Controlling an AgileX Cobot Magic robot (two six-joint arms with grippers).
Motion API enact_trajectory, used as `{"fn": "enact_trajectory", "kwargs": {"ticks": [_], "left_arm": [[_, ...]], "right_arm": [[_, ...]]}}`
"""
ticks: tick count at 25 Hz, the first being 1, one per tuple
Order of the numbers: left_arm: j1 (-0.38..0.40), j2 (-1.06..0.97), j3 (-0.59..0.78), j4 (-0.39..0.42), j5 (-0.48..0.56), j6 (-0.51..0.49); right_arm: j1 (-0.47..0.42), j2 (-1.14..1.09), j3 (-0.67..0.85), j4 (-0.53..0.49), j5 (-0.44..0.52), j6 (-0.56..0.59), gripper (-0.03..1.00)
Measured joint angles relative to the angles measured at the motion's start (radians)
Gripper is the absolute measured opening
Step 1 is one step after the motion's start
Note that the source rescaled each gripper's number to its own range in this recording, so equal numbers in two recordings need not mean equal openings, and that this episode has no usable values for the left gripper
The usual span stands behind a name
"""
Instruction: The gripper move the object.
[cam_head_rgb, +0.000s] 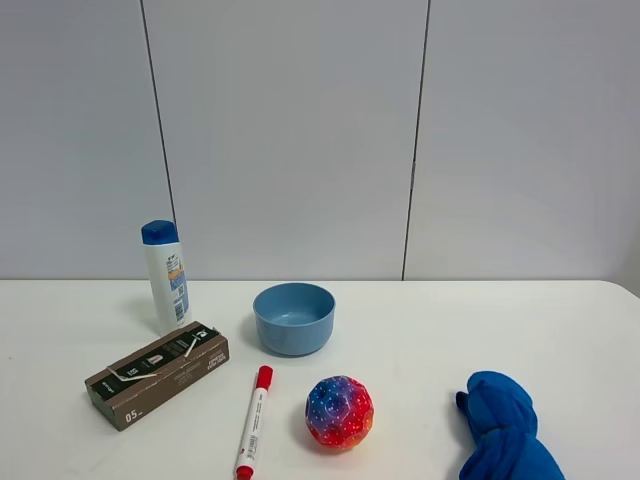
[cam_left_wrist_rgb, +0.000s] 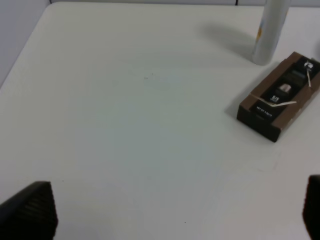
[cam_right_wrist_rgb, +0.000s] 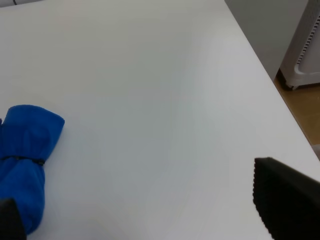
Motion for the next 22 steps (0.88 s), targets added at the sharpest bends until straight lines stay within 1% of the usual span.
{"fn": "enact_trajectory", "kwargs": {"ticks": [22], "left_arm": [[0.0,0.0,0.0,0.0,0.0,0.0]], "right_arm": [[0.0,0.0,0.0,0.0,0.0,0.0,0.78]]}}
